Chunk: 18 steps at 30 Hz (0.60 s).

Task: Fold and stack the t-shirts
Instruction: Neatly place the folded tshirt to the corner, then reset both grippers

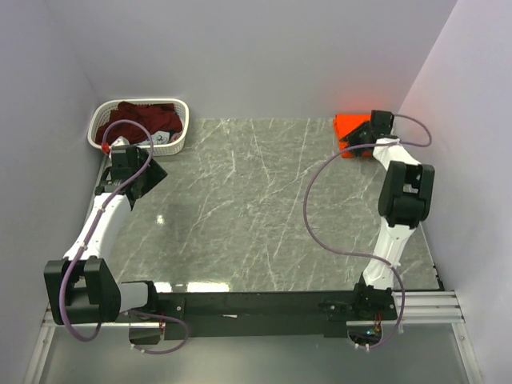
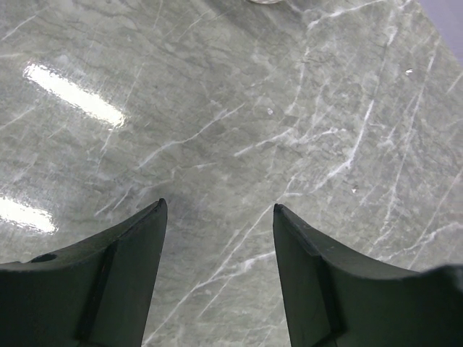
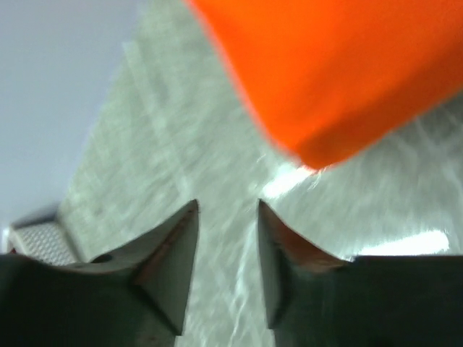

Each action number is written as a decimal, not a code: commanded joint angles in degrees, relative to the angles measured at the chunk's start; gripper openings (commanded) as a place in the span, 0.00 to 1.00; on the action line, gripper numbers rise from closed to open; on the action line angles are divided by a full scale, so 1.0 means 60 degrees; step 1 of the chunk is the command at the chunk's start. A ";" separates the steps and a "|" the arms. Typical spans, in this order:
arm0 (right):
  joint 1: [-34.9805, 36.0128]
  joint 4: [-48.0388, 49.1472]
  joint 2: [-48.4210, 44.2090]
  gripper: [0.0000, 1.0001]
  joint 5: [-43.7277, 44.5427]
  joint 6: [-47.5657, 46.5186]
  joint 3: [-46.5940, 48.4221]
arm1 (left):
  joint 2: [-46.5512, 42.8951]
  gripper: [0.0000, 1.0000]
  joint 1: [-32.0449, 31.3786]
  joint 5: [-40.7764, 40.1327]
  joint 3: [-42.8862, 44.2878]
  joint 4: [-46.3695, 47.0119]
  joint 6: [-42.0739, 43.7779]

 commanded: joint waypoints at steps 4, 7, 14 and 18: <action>0.0093 -0.1437 -0.4051 0.62 0.0216 -0.1249 -0.0678 | -0.0889 0.67 0.0004 0.0169 -0.0141 0.0317 0.0366; 0.0254 -0.2521 -0.5720 0.70 0.0626 -0.1864 -0.1147 | -0.1415 0.68 0.0004 0.0227 0.0063 -0.0181 0.0337; 0.0401 -0.4762 -0.9752 0.73 0.1887 -0.2786 -0.2420 | -0.2867 0.72 0.0004 -0.0095 0.1219 -0.2172 0.0556; 0.0401 -0.5146 -1.2037 0.76 0.2138 -0.3154 -0.3416 | -0.3992 0.77 0.0004 -0.0490 0.2200 -0.3461 0.0776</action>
